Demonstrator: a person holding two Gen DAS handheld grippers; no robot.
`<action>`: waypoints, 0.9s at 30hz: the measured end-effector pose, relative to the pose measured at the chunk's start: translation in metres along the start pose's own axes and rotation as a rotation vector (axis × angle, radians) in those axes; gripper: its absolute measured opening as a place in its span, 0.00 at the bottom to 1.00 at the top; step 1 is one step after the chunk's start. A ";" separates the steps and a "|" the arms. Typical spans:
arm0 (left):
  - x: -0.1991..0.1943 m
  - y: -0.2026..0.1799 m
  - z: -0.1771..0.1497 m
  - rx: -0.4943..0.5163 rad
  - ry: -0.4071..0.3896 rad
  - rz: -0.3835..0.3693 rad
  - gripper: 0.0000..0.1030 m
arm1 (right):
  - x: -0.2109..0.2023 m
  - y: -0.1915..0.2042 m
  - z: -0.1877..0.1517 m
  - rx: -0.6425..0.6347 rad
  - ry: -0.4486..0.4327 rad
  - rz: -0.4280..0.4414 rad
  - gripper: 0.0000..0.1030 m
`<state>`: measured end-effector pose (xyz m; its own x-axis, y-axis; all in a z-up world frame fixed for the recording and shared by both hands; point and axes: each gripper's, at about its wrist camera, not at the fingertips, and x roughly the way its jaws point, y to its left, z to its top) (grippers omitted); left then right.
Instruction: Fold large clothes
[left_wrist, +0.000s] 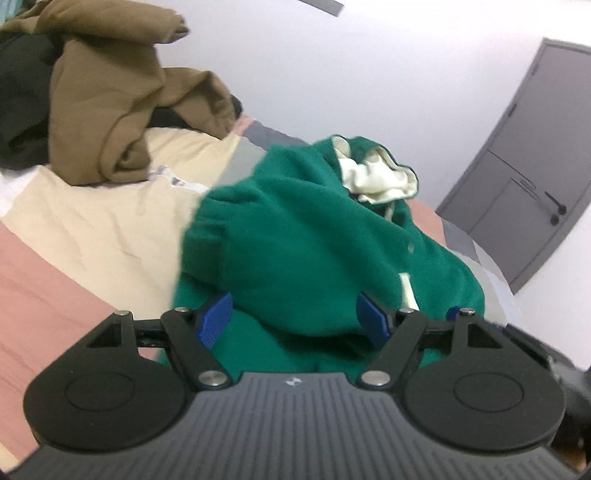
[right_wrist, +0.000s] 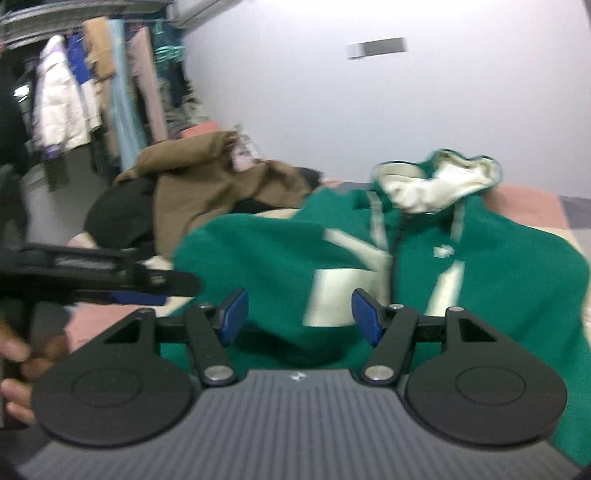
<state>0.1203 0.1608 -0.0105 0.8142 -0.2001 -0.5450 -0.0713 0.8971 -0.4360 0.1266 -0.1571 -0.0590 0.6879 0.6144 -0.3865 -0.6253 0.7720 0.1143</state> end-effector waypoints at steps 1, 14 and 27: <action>-0.003 0.007 0.004 -0.018 -0.011 0.005 0.76 | 0.006 0.010 0.000 -0.030 0.005 0.006 0.67; -0.021 0.086 0.032 -0.219 -0.111 0.090 0.76 | 0.109 0.105 0.001 -0.338 0.050 -0.022 0.81; -0.004 0.081 0.030 -0.171 -0.107 0.078 0.76 | 0.115 0.069 0.012 -0.168 0.073 -0.183 0.13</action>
<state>0.1282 0.2460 -0.0219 0.8582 -0.0815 -0.5068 -0.2258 0.8267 -0.5153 0.1671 -0.0316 -0.0845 0.7705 0.4491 -0.4524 -0.5496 0.8275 -0.1147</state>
